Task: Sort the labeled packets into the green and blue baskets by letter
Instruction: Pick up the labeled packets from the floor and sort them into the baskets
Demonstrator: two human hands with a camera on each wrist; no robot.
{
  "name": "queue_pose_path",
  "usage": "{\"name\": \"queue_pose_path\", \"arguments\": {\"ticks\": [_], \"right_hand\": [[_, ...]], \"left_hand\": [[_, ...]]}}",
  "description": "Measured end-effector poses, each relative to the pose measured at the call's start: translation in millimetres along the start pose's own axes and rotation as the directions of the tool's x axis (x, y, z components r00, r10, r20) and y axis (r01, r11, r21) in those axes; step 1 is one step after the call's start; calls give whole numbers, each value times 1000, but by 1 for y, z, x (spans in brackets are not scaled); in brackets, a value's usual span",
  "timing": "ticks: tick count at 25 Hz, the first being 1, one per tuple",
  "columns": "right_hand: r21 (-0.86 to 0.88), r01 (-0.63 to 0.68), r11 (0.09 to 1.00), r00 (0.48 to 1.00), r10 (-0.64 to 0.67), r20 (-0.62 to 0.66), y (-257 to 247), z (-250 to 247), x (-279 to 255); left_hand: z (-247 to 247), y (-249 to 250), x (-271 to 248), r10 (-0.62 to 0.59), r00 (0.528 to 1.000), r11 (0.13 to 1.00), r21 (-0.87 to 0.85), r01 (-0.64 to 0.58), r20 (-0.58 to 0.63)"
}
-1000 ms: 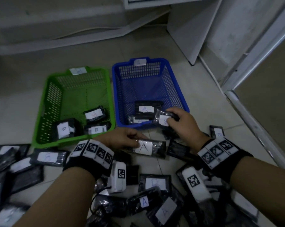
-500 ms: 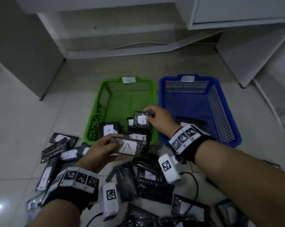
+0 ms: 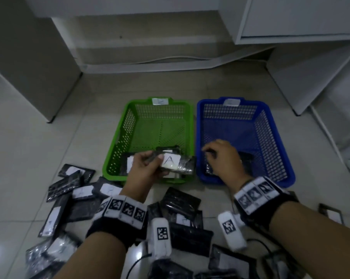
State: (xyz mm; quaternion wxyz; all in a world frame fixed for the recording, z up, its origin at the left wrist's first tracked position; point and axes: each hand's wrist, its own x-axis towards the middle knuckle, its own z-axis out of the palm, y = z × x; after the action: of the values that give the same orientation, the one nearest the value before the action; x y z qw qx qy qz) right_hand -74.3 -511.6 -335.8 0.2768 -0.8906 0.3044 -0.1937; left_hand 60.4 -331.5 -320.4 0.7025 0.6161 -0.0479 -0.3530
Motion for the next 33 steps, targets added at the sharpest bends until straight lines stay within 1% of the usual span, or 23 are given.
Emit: {"name": "queue_pose_path", "arguments": {"ticks": [2,5,8,10,11,13,14,16,18,19,21,22,23,24,25,26,27,28,29,30,31,32,33], "right_hand": [[-55,-64,996,995,59,-83,33,-29,-33],[-159,-99,982,991,82,-108,77,-62,-77],[-198,-73,977,995,58,-80,108,-80,-106],[-170,-47,984,998,39,-49,120,-86,-119],[-142,-35,989,999,31,-26,123,-87,-122],[-82,-8,997,1000,10,15,127,-91,-127],[-58,8,998,999,-5,41,128,-92,-126],[-59,19,998,996,-14,83,131,-94,-128],[-36,-13,999,998,15,56,134,-98,-135],[-14,-58,998,998,58,-1,136,-100,-140],[3,-202,979,966,200,-161,140,-106,-156],[-8,-288,958,937,280,-211,144,-108,-165],[-25,-371,928,910,359,-208,149,-109,-174],[-52,-454,890,885,443,-146,153,-108,-181],[-100,-523,846,852,521,-51,157,-107,-188],[-150,-550,822,827,561,37,159,-104,-194],[-184,-545,818,820,566,88,159,-102,-199],[-203,-532,822,824,558,100,158,-100,-202],[-214,-520,827,832,547,93,156,-99,-203],[-230,-512,827,834,543,95,156,-99,-203],[-248,-508,825,828,547,122,157,-101,-201],[-265,-512,817,813,561,158,159,-103,-200],[-279,-517,809,797,574,188,163,-106,-199]], "left_hand": [[40,-8,6,36,999,998,-47,-35,10],[101,-25,12,60,994,998,-32,-57,89],[148,-49,25,52,979,984,158,-85,199],[167,-64,41,52,981,937,329,-112,186],[170,-69,52,69,984,877,460,-139,166],[176,-78,67,74,977,654,730,-199,199],[173,-80,73,59,972,540,811,-224,229],[168,-82,76,19,957,397,876,-274,291],[164,-83,67,45,926,353,862,-365,374],[163,-84,56,117,905,368,829,-422,409],[167,-89,24,299,838,415,729,-544,456],[169,-93,3,371,787,415,670,-615,492],[172,-97,-18,423,716,372,614,-696,556],[173,-102,-36,439,629,282,566,-775,642],[174,-110,-51,421,538,169,519,-838,731],[173,-120,-61,376,461,78,468,-880,804],[173,-131,-66,312,412,22,427,-904,856],[173,-142,-68,242,391,-1,403,-915,888],[176,-151,-67,181,393,-8,401,-916,902],[181,-159,-64,122,420,-15,425,-905,899],[186,-163,-61,67,464,-34,467,-884,883],[193,-166,-59,20,508,-81,508,-857,861],[200,-170,-58,-15,549,-167,540,-825,835]]}}
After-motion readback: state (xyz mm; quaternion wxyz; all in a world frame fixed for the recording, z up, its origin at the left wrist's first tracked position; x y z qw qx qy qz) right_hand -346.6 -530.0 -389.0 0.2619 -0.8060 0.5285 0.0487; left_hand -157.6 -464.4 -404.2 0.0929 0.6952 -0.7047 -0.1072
